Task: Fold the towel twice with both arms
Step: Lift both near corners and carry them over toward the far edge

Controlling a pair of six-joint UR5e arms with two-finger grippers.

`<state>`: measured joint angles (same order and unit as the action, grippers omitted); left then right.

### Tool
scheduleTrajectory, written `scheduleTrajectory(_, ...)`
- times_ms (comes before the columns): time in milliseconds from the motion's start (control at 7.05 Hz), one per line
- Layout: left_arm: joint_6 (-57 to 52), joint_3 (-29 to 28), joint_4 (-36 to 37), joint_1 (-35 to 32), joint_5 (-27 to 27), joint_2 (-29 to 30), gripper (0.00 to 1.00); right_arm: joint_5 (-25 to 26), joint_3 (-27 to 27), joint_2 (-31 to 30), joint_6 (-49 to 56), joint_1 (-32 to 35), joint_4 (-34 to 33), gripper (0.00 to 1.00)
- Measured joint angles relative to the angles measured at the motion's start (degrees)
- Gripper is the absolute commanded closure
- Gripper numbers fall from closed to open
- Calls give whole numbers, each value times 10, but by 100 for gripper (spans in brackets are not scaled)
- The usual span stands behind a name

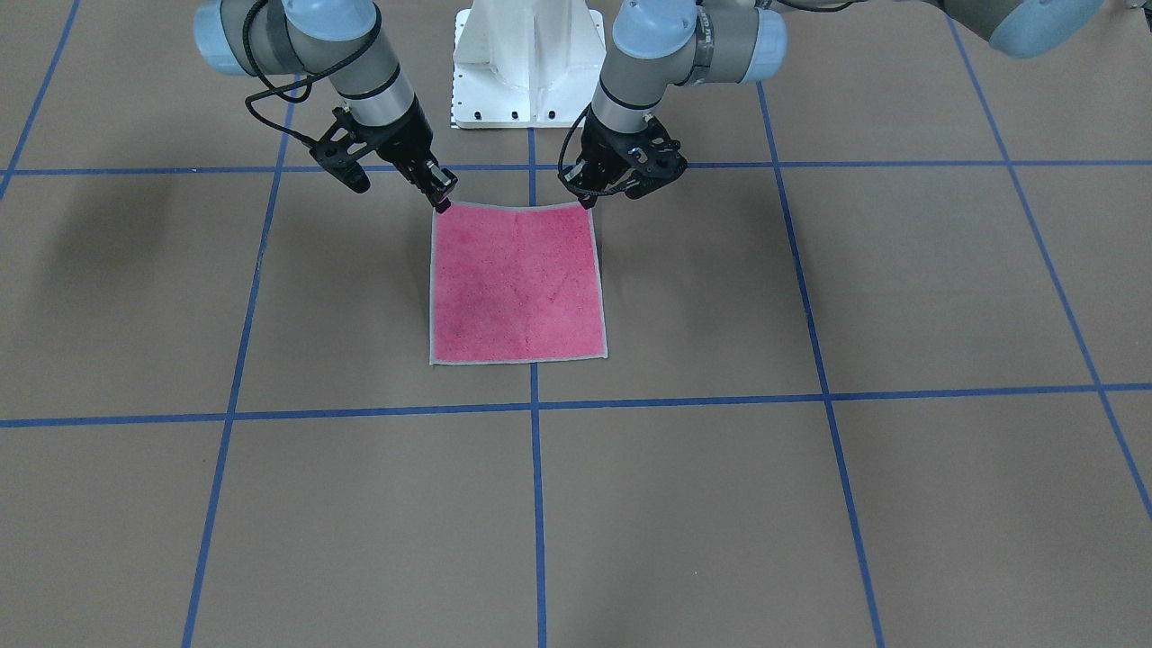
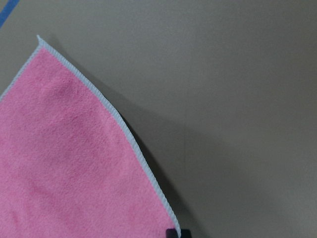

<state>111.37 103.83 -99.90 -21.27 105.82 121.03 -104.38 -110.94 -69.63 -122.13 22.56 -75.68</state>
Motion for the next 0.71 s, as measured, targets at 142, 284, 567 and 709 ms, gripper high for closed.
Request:
scheduleTrajectory(142, 0, -7, -3, -12, 0, 7, 100, -9, 10, 4, 0, 12, 1, 100)
scheduleTrajectory(284, 0, -26, -5, -33, 0, 26, 100, -22, 25, 12, 1, 31, 1, 100)
scheduleTrajectory(567, 1, -75, -8, -72, 1, 66, 100, -47, 70, 45, 1, 66, 3, 100)
scheduleTrajectory(709, 2, -94, -12, -86, 1, 73, 100, -53, 91, 59, 1, 78, 3, 100)
